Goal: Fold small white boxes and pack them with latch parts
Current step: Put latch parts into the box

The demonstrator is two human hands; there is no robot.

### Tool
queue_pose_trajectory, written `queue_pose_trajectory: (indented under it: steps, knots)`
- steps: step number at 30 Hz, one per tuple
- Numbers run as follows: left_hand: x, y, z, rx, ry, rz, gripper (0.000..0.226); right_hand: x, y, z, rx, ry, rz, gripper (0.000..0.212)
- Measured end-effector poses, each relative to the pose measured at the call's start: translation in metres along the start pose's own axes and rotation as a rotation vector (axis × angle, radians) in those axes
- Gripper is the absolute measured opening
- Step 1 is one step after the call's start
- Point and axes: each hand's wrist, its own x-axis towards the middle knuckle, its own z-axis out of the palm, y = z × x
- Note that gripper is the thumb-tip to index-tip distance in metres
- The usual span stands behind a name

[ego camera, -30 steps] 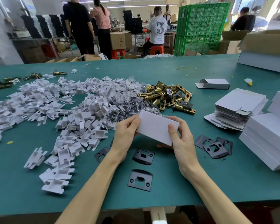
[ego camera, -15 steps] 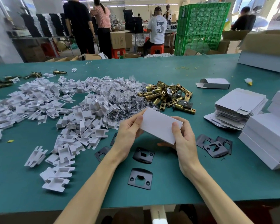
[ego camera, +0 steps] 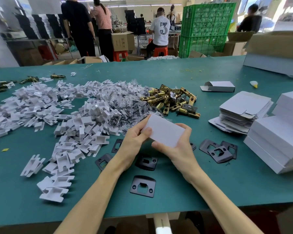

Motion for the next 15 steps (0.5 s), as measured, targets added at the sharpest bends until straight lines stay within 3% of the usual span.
queue_pose_trajectory:
  steps: [8,12,15]
  knots:
    - [0.000,0.002,-0.005,-0.257,0.045,-0.113,0.046,0.001,0.000,0.007,-0.259,0.114,-0.088,0.095]
    - [-0.001,0.002,-0.005,-0.247,0.088,-0.118,0.036,-0.005,-0.004,0.006,-0.566,0.179,-0.144,0.114]
    - [-0.001,-0.003,0.000,-0.095,0.150,-0.113,0.020,-0.016,-0.006,-0.007,-0.767,0.121,-0.199,0.103]
